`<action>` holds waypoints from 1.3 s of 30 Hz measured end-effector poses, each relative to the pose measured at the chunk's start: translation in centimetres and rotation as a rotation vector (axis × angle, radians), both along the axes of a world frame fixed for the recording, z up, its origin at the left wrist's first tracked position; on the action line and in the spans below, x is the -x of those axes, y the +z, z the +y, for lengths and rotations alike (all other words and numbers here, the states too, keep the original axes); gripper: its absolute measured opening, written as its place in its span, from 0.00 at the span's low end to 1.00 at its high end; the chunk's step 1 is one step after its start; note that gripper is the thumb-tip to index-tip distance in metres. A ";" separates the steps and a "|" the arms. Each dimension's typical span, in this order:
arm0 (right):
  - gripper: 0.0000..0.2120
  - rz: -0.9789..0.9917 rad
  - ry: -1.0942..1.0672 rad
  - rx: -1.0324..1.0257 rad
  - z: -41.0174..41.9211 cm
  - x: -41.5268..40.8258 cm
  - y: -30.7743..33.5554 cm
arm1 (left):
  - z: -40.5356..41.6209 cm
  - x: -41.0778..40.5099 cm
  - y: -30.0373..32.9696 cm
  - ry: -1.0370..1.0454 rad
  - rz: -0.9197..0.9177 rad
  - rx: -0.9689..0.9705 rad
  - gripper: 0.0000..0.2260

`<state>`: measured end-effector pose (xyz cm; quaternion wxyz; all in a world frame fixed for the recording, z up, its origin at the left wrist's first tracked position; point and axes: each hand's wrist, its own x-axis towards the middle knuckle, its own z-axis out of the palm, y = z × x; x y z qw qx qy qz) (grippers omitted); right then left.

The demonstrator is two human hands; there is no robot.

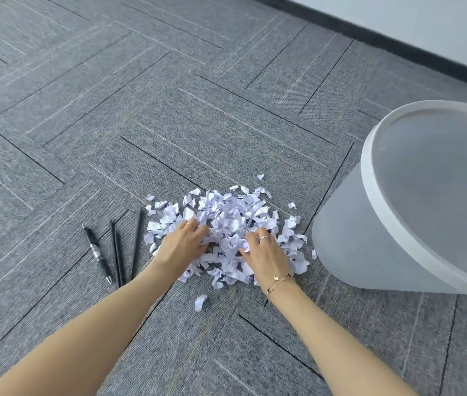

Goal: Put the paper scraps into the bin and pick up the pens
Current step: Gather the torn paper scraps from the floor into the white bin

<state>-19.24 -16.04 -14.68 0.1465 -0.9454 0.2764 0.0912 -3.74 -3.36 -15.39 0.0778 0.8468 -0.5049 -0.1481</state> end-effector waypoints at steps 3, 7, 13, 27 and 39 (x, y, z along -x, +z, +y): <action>0.15 0.039 -0.062 -0.047 0.1 -0.4 0.4 | 0.2 -0.4 -0.3 0.032 0.112 0.022 0.04; 0.13 0.030 -0.077 -0.071 0.2 -0.6 1.7 | 0.1 -1.4 -0.6 0.058 0.169 0.056 0.14; 0.13 0.027 0.026 -0.009 0.3 -0.7 4.4 | -0.4 -1.7 3.9 0.052 0.135 0.073 0.19; 0.13 -0.254 -0.004 -0.047 -3.6 0.5 21.7 | -6.1 -2.2 20.2 -0.135 0.063 0.098 0.13; 0.04 -0.411 -0.369 0.077 -13.0 10.9 30.7 | -19.3 8.8 31.0 -0.262 0.172 0.400 0.13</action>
